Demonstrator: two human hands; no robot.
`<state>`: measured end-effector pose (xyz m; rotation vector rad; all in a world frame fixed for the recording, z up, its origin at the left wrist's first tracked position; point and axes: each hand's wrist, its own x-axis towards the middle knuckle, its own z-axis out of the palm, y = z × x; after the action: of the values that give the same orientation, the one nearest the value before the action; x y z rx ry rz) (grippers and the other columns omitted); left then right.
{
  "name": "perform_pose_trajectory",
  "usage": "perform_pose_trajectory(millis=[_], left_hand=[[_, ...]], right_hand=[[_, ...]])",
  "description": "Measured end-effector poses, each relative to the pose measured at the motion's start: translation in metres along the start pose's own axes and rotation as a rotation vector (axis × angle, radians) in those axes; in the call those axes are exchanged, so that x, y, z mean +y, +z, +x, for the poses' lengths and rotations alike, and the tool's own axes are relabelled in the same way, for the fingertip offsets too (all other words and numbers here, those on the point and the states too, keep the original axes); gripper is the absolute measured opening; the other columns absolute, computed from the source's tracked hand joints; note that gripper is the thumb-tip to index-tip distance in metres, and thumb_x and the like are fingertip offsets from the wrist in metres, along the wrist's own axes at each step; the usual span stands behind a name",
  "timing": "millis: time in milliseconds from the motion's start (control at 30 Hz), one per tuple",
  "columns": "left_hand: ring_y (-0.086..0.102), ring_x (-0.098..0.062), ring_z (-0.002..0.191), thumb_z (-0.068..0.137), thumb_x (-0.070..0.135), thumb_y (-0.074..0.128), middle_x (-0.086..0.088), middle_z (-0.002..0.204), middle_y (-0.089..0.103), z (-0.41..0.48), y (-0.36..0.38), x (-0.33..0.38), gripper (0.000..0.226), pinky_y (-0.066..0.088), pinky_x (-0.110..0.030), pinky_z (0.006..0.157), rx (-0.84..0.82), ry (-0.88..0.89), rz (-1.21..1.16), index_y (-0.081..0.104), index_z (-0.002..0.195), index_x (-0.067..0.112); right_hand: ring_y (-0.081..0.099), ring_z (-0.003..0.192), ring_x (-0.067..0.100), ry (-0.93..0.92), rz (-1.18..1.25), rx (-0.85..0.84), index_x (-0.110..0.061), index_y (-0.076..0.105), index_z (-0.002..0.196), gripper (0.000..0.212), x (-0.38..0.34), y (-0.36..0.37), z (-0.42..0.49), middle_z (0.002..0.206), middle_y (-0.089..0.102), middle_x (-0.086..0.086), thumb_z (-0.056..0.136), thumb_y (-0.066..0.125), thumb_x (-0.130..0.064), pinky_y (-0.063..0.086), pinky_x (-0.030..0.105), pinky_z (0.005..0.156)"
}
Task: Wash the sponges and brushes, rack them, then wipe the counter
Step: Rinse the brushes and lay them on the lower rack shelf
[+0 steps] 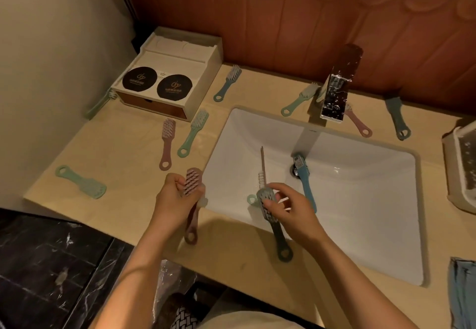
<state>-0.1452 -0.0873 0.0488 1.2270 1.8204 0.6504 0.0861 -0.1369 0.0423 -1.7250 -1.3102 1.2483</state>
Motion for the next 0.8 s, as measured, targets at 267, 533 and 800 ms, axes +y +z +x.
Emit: perform_pose_trajectory(millis=[267,533,800], left_hand=[[0.065,-0.030,0.094,0.083,0.023,0.068,-0.015,0.108,0.060,-0.016,0.051,0.050,0.030,0.052,-0.047,0.087,-0.163,0.071,-0.124,0.045,0.103,0.020],[0.069,-0.018,0.083,0.091,0.016,0.056,-0.007,0.098,0.069,-0.045,0.104,0.102,0.022,0.057,-0.032,0.076,-0.344,0.069,-0.388,0.046,0.110,0.019],[0.061,-0.019,0.081,0.094,0.018,0.052,-0.006,0.080,0.057,-0.067,0.166,0.128,0.008,0.052,-0.042,0.087,-0.334,-0.199,-0.683,0.048,0.100,0.015]], right_hand=[[0.059,0.079,-0.005,-0.101,0.233,0.318,-0.028,0.055,0.112,0.031,-0.021,-0.064,-0.020,0.092,0.062,-0.009,0.087,0.062,-0.010,0.052,0.010,0.070],[0.065,0.080,0.000,-0.179,0.338,0.554,-0.021,0.064,0.099,0.022,-0.004,-0.136,-0.045,0.091,0.069,-0.006,0.085,0.063,-0.004,0.050,0.011,0.072],[0.057,0.098,0.001,-0.145,0.186,0.748,-0.031,0.053,0.119,0.036,0.043,-0.222,-0.071,0.109,0.058,-0.002,0.088,0.059,-0.014,0.050,0.011,0.081]])
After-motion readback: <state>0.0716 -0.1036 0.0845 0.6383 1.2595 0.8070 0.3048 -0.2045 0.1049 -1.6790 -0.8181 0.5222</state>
